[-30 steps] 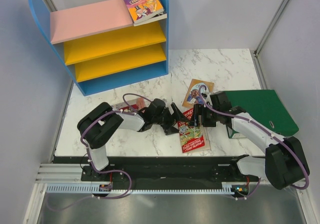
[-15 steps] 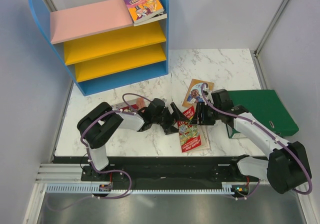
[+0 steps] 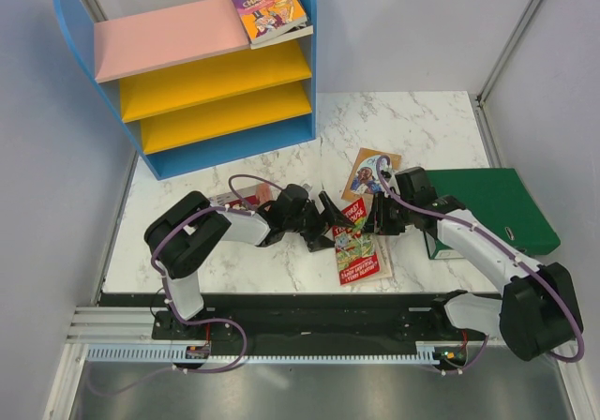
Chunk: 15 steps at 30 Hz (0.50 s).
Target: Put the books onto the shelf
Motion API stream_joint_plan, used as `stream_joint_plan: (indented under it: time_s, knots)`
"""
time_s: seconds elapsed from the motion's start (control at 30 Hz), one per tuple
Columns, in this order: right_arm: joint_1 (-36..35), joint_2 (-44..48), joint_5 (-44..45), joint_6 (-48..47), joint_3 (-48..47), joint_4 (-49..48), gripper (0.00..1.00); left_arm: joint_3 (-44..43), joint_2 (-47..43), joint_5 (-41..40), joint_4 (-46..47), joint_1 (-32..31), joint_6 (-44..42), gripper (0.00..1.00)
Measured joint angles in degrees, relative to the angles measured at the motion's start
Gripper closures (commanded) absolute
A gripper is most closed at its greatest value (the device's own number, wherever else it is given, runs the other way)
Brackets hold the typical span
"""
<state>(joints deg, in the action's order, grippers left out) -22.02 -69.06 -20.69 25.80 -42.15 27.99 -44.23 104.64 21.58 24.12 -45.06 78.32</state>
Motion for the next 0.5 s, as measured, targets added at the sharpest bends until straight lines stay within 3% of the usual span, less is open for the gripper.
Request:
stream_joint_plan:
  time_s: [0.03,0.13,0.3,0.5]
  knots:
    - [0.00,-0.17,0.00,0.02,0.00,-0.09,0.85,0.00,0.00,0.00,0.00,0.00,-0.04,0.00]
    - [0.00,-0.26,0.04,0.33,0.00,-0.26,0.94,-0.02,-0.07,0.00,-0.09,0.09,-0.55,0.00]
    - [-0.22,-0.22,0.22,0.55,-0.26,-0.24,0.97,0.57,-2.71,-1.88,-3.41,0.72,-3.80,0.00]
    - [0.20,-0.72,-0.22,0.31,-4.50,-0.61,0.98,5.25,-12.46,-7.82,-12.90,1.95,-10.23,0.00]
